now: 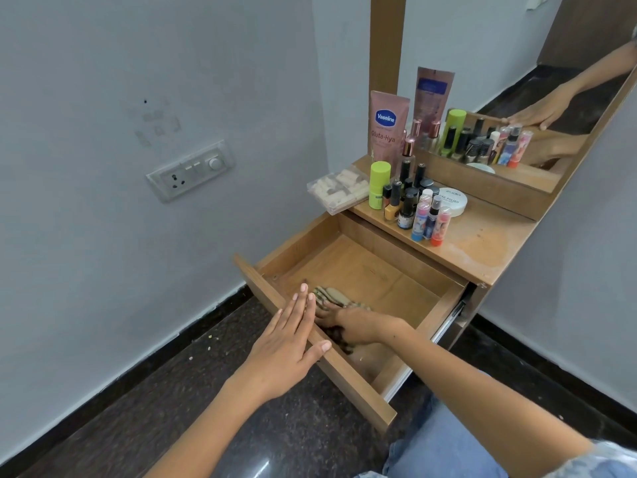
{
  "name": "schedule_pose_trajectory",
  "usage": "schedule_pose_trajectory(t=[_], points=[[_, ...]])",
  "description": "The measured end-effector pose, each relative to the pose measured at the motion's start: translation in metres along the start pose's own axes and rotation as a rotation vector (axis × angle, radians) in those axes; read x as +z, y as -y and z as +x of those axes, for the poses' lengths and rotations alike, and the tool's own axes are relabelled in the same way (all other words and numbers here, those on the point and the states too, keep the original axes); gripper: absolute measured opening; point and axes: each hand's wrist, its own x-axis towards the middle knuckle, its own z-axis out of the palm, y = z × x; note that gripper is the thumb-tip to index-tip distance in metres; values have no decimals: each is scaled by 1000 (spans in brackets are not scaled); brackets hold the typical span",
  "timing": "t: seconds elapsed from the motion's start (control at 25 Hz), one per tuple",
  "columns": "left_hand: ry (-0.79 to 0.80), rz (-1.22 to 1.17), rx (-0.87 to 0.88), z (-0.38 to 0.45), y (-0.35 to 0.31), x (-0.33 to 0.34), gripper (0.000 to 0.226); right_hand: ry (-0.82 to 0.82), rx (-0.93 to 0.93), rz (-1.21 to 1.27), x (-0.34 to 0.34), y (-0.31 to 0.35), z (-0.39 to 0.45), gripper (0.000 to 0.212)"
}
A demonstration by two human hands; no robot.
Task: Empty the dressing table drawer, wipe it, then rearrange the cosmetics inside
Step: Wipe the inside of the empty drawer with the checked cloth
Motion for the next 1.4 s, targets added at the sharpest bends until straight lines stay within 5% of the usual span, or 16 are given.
schedule_pose_trajectory(t=[0.24,0.32,0.48,0.8,1.04,1.16,1.4], points=[[10,-19,21,2,4,2,78,182,-32,-86,-14,-11,-54,44],[12,-24,22,3,4,2,78,86,-32,-245,-18,-9,-60,38],[12,-28,25,4,4,2,77,-33,-22,-487,-11,1,-57,57],[7,-49,26,5,5,6,75,-28,297,-328,-44,-45,-66,64],[6,-57,29,6,6,6,74,-2,33,-460,-30,-18,-64,56],[16,-54,25,6,4,5,75,-65,-32,-538,-16,5,-54,34],[32,-60,23,5,4,3,72,-213,170,-416,-21,9,-14,52]])
